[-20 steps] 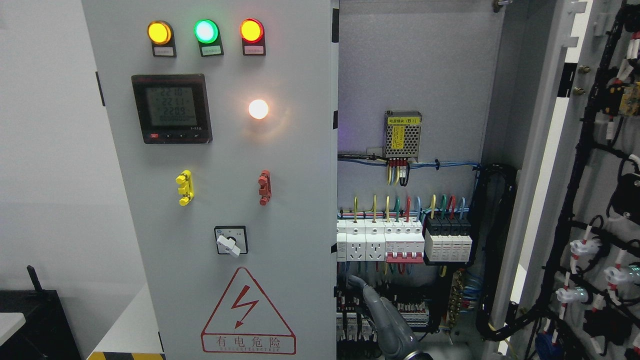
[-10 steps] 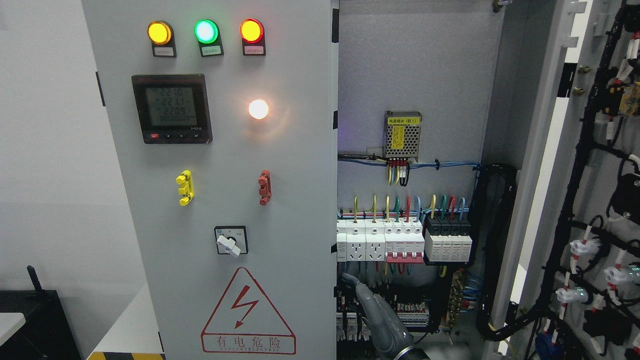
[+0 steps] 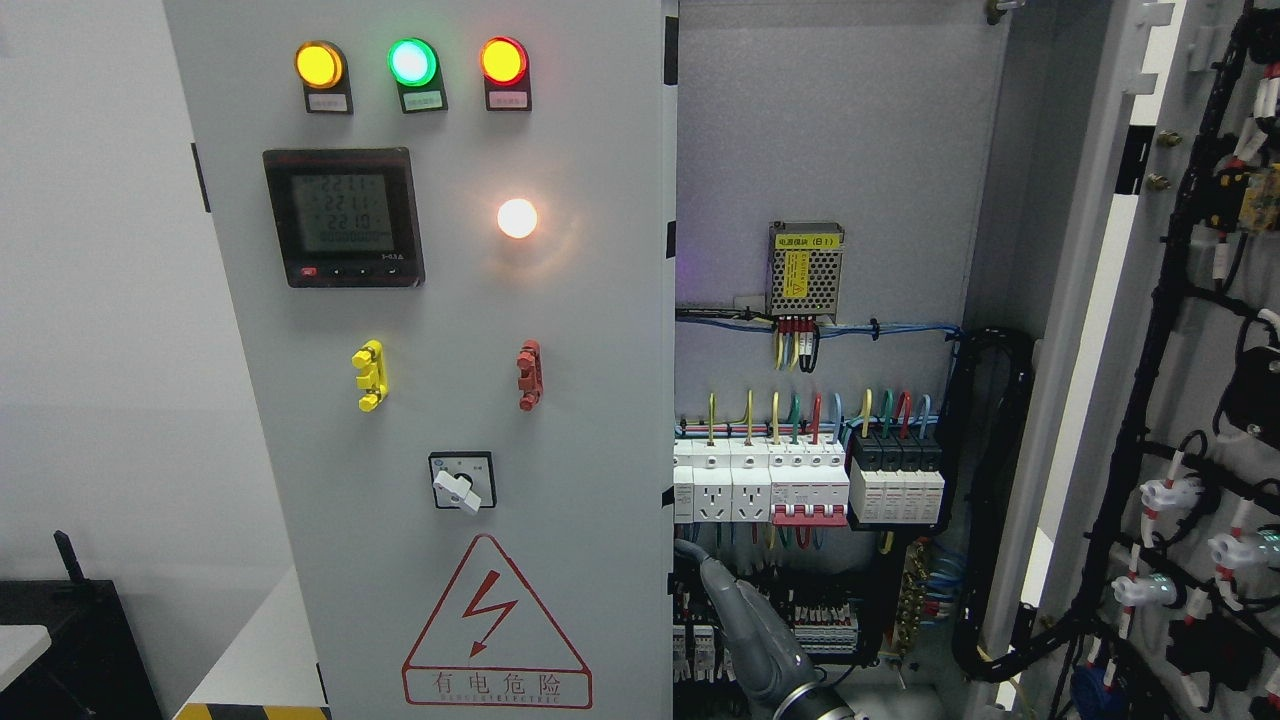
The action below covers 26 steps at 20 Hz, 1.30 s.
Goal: Open door with both hands
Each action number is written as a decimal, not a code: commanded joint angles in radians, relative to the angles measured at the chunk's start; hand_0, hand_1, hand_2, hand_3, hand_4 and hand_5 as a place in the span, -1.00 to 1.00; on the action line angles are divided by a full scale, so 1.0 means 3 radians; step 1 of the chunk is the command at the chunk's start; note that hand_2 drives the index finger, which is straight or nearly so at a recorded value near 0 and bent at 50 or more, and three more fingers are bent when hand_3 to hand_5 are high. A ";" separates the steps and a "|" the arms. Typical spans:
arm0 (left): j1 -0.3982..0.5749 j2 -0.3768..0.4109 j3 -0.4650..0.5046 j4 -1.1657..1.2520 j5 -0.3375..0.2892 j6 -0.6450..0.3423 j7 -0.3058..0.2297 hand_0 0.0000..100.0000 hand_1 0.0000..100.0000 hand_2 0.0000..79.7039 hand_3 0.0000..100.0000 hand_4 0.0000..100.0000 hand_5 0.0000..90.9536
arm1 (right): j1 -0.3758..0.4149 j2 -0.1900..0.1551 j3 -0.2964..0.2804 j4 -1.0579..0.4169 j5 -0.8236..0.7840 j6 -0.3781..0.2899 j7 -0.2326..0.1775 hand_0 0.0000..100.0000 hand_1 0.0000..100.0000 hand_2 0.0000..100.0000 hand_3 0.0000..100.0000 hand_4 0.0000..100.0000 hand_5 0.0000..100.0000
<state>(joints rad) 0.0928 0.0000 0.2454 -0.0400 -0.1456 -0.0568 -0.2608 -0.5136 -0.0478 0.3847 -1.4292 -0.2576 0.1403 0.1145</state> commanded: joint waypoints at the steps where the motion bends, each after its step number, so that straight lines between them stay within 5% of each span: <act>1: -0.0002 -0.0071 0.0000 0.0000 -0.0001 0.0000 0.0000 -1.00 -1.00 -1.00 -1.00 -0.94 -1.00 | -0.0026 0.0016 0.0057 0.0029 -0.0169 -0.0002 0.0002 -0.79 -1.00 -1.00 -1.00 -1.00 -1.00; 26: -0.0002 -0.0071 0.0000 0.0000 -0.0001 0.0000 0.0000 -1.00 -1.00 -1.00 -1.00 -0.94 -1.00 | -0.0216 0.0006 0.0006 0.0300 -0.0195 0.0013 0.0196 -0.79 -1.00 -1.00 -1.00 -1.00 -1.00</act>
<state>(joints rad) 0.0925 0.0000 0.2454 -0.0399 -0.1458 -0.0568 -0.2608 -0.5698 -0.0455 0.3907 -1.3623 -0.3143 0.1431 0.1601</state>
